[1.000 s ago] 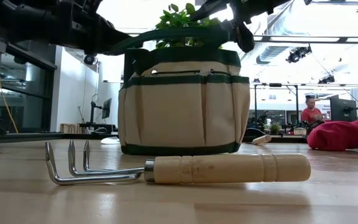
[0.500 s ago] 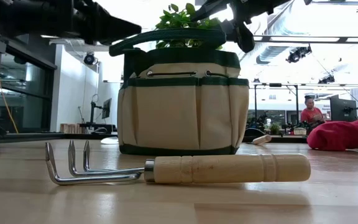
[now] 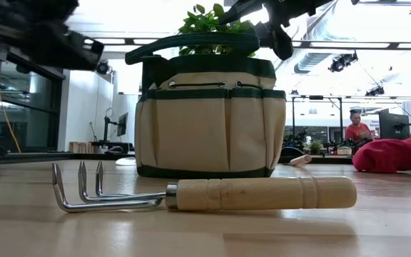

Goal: Pick & Place Garden tools in Gardening bag
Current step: Put the green shear scissors into the gardening bag

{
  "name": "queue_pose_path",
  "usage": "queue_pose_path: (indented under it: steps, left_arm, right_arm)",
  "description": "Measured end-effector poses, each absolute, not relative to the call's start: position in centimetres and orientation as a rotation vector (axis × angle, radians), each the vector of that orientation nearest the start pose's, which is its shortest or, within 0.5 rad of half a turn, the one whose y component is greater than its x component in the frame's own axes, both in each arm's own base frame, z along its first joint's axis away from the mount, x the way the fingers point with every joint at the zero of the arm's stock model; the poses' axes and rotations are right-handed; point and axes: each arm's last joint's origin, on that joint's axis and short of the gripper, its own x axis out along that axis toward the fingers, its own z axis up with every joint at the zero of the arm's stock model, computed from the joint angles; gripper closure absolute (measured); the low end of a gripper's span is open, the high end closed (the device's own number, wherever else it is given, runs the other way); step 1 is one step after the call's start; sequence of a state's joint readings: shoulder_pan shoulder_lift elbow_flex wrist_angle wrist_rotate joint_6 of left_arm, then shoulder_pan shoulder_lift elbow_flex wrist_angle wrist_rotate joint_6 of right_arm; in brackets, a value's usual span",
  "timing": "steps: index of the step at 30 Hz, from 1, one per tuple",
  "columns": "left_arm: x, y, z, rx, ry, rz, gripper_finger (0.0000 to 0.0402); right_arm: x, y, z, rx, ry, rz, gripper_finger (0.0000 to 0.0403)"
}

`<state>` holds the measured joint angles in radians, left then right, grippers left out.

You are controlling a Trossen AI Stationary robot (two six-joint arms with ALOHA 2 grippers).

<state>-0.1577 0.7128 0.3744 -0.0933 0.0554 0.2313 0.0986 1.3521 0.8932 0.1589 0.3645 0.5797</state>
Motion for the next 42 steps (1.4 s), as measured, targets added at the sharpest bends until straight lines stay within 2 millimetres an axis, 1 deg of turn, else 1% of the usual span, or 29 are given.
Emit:
queue_pose_path:
  steps: [3, 7, 11, 15, 18, 20, 22, 29, 32, 34, 38, 42]
  left_arm:
    - [15.1, -2.9, 20.7, 0.231, 0.456, -0.378, 0.0401]
    - [14.8, -3.1, 19.6, 0.211, 0.565, -0.456, 0.0401]
    - [15.1, -4.3, 18.8, 0.220, 0.621, -0.532, 0.0401]
    - [15.1, -5.7, 17.8, 0.273, 0.692, -0.573, 0.0401]
    - [15.0, -6.6, 17.4, 0.325, 0.719, -0.553, 0.0397]
    - [14.8, -7.1, 17.3, 0.345, 0.724, -0.549, 0.0385]
    - [14.6, -7.4, 17.2, 0.356, 0.725, -0.557, 0.0365]
    - [13.9, -8.3, 17.0, 0.378, 0.759, -0.609, 0.0258]
    - [13.8, -8.7, 16.6, 0.436, 0.765, -0.620, 0.0228]
    - [13.9, -8.9, 16.3, 0.487, 0.768, -0.614, 0.0219]
    - [14.5, -9.1, 15.6, 0.575, 0.784, -0.591, 0.0216]
    - [15.0, -9.4, 15.0, 0.589, 0.796, -0.587, 0.0216]
  right_arm:
    - [29.9, 1.9, 27.8, 0.503, 0.207, -0.340, 0.0205]
    - [29.9, 1.9, 27.8, 0.502, 0.208, -0.340, 0.0205]
    - [29.9, 1.9, 27.8, 0.497, 0.214, -0.341, 0.0205]
    - [29.8, 1.9, 27.6, 0.492, 0.236, -0.343, 0.0205]
    - [29.8, 1.9, 27.5, 0.490, 0.250, -0.339, 0.0205]
    - [29.8, 2.0, 27.5, 0.493, 0.257, -0.324, 0.0205]
    - [29.8, 2.0, 27.5, 0.492, 0.258, -0.320, 0.0205]
    - [29.8, 2.0, 27.4, 0.486, 0.264, -0.318, 0.0205]
    - [29.8, 2.0, 27.4, 0.485, 0.263, -0.318, 0.0205]
    - [29.8, 2.0, 27.4, 0.485, 0.263, -0.319, 0.0205]
    - [29.8, 2.0, 27.4, 0.485, 0.263, -0.320, 0.0205]
    - [29.8, 2.0, 27.4, 0.486, 0.263, -0.321, 0.0205]
